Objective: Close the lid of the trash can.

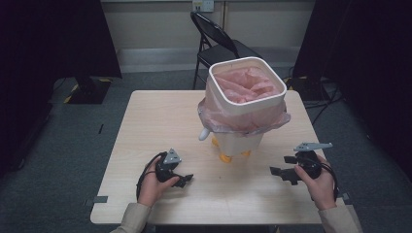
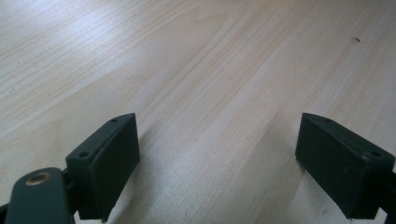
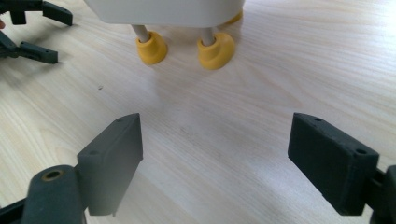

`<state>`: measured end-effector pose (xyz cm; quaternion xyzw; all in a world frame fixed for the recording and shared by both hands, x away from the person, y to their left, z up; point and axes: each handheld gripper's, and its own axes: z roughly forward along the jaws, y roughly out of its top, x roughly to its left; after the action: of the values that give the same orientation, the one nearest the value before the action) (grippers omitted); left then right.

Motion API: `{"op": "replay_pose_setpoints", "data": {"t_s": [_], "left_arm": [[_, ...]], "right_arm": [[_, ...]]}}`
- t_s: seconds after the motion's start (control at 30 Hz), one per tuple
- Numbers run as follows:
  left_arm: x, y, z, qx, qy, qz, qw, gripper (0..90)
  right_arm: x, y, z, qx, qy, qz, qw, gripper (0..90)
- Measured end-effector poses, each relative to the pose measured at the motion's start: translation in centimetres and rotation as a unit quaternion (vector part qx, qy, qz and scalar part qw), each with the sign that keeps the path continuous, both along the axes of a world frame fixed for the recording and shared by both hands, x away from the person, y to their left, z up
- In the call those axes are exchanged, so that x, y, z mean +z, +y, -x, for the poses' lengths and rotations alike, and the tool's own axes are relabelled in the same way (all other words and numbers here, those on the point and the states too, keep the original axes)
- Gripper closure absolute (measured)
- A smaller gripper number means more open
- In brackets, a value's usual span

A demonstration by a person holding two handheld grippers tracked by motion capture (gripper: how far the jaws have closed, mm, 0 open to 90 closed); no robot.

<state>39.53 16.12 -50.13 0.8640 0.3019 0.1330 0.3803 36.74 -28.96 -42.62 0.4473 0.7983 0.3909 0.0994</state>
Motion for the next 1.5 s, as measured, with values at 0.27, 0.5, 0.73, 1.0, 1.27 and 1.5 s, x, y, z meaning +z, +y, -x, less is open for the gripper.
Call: {"op": "replay_pose_setpoints", "data": {"t_s": [0.27, 0.5, 0.73, 1.0, 1.27, 1.5], "left_arm": [[0.0, 0.0, 0.0, 0.000, 0.000, 0.000, 1.0000, 12.8], [0.0, 0.0, 0.0, 0.000, 0.000, 0.000, 1.0000, 12.8], [0.0, 0.0, 0.0, 0.000, 0.000, 0.000, 1.0000, 12.8], [0.0, 0.0, 0.0, 0.000, 0.000, 0.000, 1.0000, 12.8], [0.0, 0.0, 0.0, 0.000, 0.000, 0.000, 1.0000, 12.8], [0.0, 0.0, 0.0, 0.000, 0.000, 0.000, 1.0000, 12.8]], "right_arm": [[-0.7, -0.4, 0.3, -0.004, 0.006, -0.001, 1.0000, 17.6], [-1.3, -0.6, 0.5, -0.003, 0.011, 0.004, 0.9999, 17.7], [-1.8, -1.2, 0.8, -0.011, 0.014, 0.004, 0.9998, 17.5], [-2.3, -1.7, 1.1, -0.017, 0.014, 0.005, 0.9998, 17.6], [-2.7, -2.5, 1.6, -0.024, 0.015, 0.008, 0.9996, 17.6], [-3.5, -2.9, 1.8, -0.026, 0.019, 0.010, 0.9994, 17.1]]}}
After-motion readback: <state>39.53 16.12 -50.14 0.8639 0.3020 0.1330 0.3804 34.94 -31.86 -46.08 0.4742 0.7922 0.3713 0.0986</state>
